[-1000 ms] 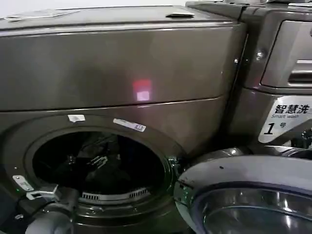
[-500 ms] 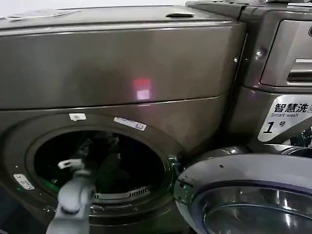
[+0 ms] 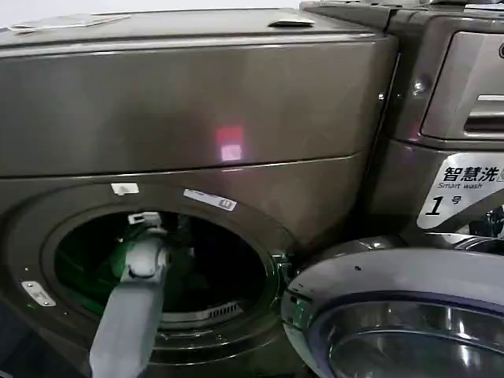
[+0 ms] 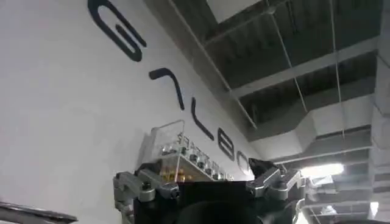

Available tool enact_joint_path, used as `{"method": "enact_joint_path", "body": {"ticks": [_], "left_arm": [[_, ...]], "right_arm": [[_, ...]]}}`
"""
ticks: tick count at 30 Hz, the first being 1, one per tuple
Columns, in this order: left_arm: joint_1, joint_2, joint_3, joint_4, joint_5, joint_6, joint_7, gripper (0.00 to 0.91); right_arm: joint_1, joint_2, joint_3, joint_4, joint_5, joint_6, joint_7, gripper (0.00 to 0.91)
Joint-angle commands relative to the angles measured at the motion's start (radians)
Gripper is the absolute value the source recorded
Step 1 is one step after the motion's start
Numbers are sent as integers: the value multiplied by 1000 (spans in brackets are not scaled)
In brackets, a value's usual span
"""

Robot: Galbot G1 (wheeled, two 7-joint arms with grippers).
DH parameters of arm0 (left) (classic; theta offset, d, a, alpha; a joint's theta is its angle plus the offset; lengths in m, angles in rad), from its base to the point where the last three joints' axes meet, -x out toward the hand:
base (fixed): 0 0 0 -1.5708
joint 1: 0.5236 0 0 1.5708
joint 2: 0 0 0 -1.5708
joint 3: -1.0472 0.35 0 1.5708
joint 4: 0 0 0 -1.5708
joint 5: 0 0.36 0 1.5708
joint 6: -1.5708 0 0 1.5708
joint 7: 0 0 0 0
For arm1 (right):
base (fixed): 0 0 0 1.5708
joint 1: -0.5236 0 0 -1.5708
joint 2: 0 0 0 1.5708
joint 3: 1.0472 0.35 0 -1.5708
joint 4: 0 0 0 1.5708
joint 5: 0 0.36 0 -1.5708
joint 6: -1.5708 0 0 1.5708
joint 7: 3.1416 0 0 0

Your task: Grasp the clothes from the dryer.

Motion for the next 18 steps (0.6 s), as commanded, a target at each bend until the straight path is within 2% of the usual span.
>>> {"method": "enact_joint_path", "body": {"ticks": [1,3,5,11,15,18], "left_arm": [[-235,57,134,327,94,36,144,907],[-267,69,160,373,140,87,224,907],[-298,81,195,424,171,85,343,907],[-381,111,343,594,317,-39,609,907],[-470,107,461,679,481,-79,749,907],[-532,105,512,736,503,-105,820,907]], "right_arm": [[0,0,3,-5,3,2,-3,907],[1,0,4,-7,4,3,-6,907],[3,2,4,-7,5,3,-9,907],[4,3,14,-18,5,2,-15,907],[-1,1,21,-24,5,2,-17,907],[-4,6,27,-28,5,2,-21,907]]}}
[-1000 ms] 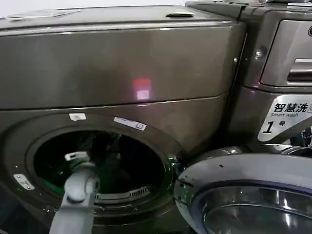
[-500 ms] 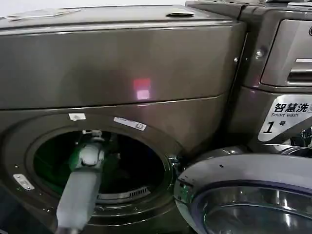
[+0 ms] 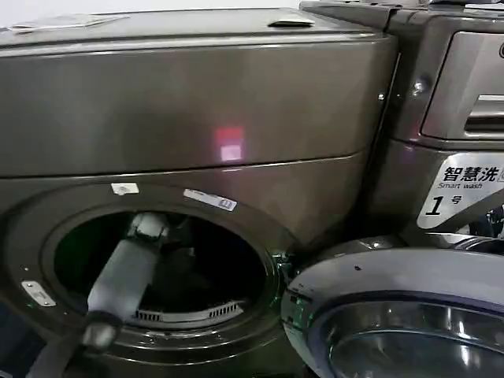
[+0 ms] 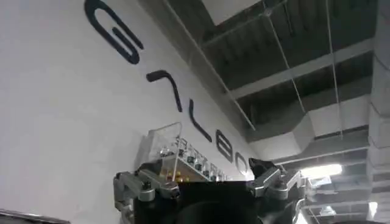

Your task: Grasp the clothes from the dryer.

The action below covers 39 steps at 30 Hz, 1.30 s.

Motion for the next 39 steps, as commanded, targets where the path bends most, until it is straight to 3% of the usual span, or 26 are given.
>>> {"method": "enact_joint_path", "body": {"ticks": [1,9,19,39], "left_arm": [[-202,13,222,248,241,-97,351,907],[-318,20,371,352,309,-227,531,907],[-349,9,469,370,551,-224,578,907],[-347,-12,573,436,524,-214,587,907]], "right_arm": [[-5,8,9,-5,1,0,-5,907],[-1,9,8,-6,0,-2,-9,907],[-4,10,8,-7,-4,-6,-14,907],[6,10,-11,-2,-27,-7,-25,907]]}}
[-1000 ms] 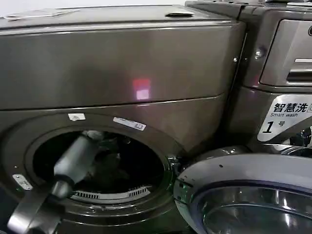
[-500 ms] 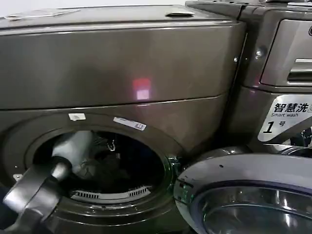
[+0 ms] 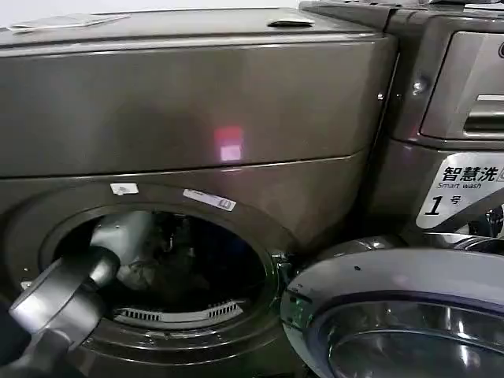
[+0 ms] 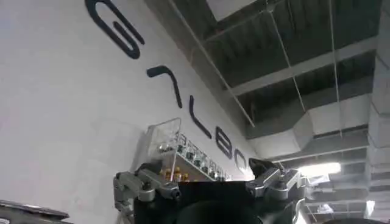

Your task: Grasp the clothes from the dryer.

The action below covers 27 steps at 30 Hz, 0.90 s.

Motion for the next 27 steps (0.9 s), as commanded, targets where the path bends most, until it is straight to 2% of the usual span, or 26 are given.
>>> {"method": "enact_joint_path", "body": {"ticks": [1,5,6,7,8,9,10,16,27], "left_arm": [[8,3,29,33,-4,-1,11,907],[36,2,21,38,-28,0,15,907],[42,1,19,38,-35,2,16,819],[48,-1,15,37,-43,3,17,592],[51,-2,13,37,-48,4,17,432],[52,-3,12,38,-57,5,18,228],[54,-3,10,38,-64,6,18,148],[51,-1,-1,37,-81,5,20,46],[52,4,-2,35,-92,3,37,0]], "right_arm": [[3,-1,-4,-2,-9,1,-2,907],[4,-2,-5,-1,-11,2,-2,907],[4,-2,-6,-1,-11,2,-3,907],[3,-2,-5,0,-11,2,-2,907],[3,-3,-4,0,-11,2,-3,907],[2,-3,-4,0,-11,2,-3,907],[1,-2,-2,-1,-11,3,-2,907],[-1,-3,2,-3,-11,4,-2,907],[-5,1,4,-4,-11,5,-2,907]]}}
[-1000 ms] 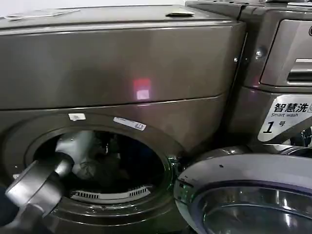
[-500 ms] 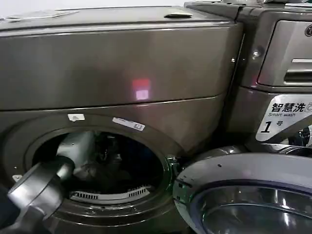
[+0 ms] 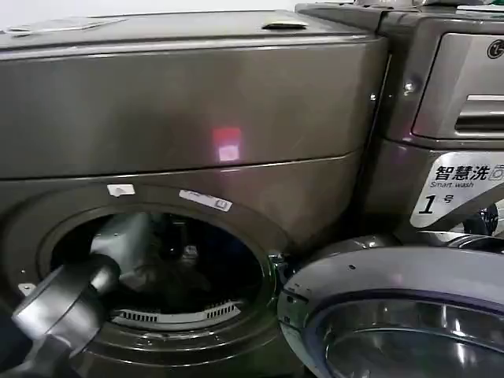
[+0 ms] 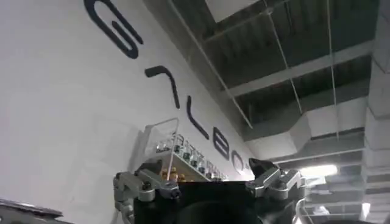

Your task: Grasp the clothes from the dryer.

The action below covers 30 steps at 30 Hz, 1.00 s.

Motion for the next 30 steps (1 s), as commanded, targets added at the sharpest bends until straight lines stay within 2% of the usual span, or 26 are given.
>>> {"method": "enact_joint_path", "body": {"ticks": [1,3,7,14,20,27,30], "left_arm": [[6,2,2,-3,-9,0,6,0],[11,2,-11,-9,-12,0,2,0],[35,-5,-139,-28,-45,11,-72,0],[124,-3,-342,-115,-72,57,-295,0],[212,23,-487,-324,-128,110,-331,0],[314,-4,-589,-525,-358,237,-624,0],[364,-23,-668,-600,-390,255,-716,0]], "right_arm": [[-1,2,1,1,-1,1,0,907],[-2,2,1,2,-1,2,0,907],[-1,4,-1,5,-1,2,0,907],[5,5,-17,14,0,1,0,907],[8,4,-21,19,3,-1,-1,907],[16,10,-26,19,2,-1,0,907],[17,14,-28,20,1,-2,-5,907]]}}
